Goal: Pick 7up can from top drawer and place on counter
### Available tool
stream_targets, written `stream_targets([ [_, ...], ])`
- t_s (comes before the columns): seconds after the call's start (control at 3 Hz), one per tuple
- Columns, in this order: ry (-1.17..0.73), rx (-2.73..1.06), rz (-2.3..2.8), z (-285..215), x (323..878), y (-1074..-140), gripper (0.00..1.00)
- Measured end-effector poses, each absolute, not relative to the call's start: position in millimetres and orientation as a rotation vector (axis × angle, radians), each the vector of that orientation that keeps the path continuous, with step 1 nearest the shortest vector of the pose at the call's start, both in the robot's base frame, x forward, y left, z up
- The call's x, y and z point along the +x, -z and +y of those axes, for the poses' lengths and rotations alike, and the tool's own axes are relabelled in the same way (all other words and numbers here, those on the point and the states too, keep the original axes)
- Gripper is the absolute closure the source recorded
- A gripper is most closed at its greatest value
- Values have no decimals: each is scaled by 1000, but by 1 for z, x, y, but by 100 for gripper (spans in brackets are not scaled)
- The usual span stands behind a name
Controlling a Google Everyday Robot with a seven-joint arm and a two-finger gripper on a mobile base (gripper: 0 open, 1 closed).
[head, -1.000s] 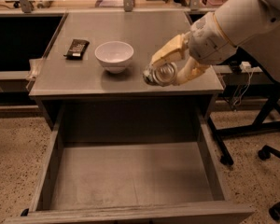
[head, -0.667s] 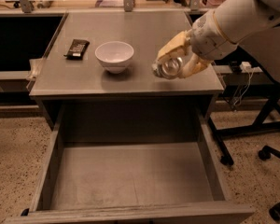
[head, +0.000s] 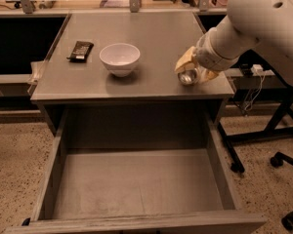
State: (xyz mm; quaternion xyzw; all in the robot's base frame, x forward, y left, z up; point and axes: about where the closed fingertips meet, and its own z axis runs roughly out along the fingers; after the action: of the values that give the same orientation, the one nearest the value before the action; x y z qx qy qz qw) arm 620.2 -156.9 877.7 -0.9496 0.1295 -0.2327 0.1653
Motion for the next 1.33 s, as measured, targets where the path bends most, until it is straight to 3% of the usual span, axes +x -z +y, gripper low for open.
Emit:
stream_targets([
  [1.0, 645, -2781, 480, -160, 635, -846, 11],
  [1.33, 645, -2781, 480, -160, 635, -846, 0],
])
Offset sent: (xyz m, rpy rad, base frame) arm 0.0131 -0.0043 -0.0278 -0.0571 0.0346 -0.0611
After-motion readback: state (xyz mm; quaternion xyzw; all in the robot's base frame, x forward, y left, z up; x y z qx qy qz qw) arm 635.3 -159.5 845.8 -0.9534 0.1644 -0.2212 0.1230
